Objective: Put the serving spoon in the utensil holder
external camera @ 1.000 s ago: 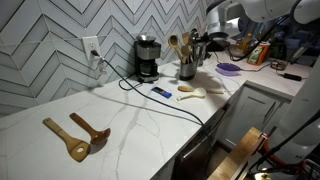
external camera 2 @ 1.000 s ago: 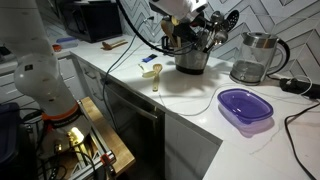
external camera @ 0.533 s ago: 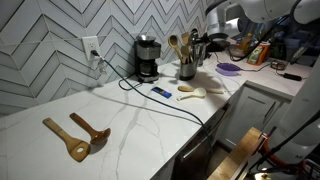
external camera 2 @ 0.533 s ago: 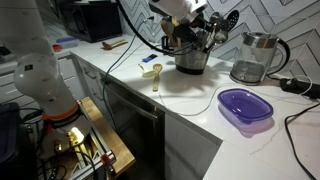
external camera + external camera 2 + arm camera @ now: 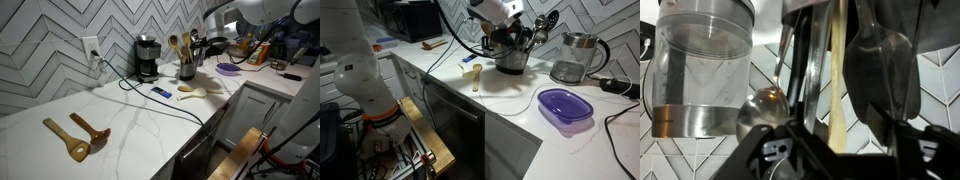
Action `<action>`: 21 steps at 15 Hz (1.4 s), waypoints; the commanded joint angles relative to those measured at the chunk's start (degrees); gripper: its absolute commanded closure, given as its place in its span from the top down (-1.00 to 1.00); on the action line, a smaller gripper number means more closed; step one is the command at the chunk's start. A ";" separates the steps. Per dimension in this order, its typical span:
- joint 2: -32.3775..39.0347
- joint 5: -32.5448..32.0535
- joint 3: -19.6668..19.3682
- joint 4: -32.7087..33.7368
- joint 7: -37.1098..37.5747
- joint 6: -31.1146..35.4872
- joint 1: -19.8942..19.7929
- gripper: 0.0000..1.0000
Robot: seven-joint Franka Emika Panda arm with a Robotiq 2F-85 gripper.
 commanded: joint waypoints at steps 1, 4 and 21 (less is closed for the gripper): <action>-1.36 -2.19 0.12 -2.07 1.74 1.05 0.27 0.94; -2.37 -4.24 0.14 -2.71 2.88 0.62 0.23 1.00; -24.64 -68.12 3.42 -13.85 58.73 -29.22 -15.67 1.00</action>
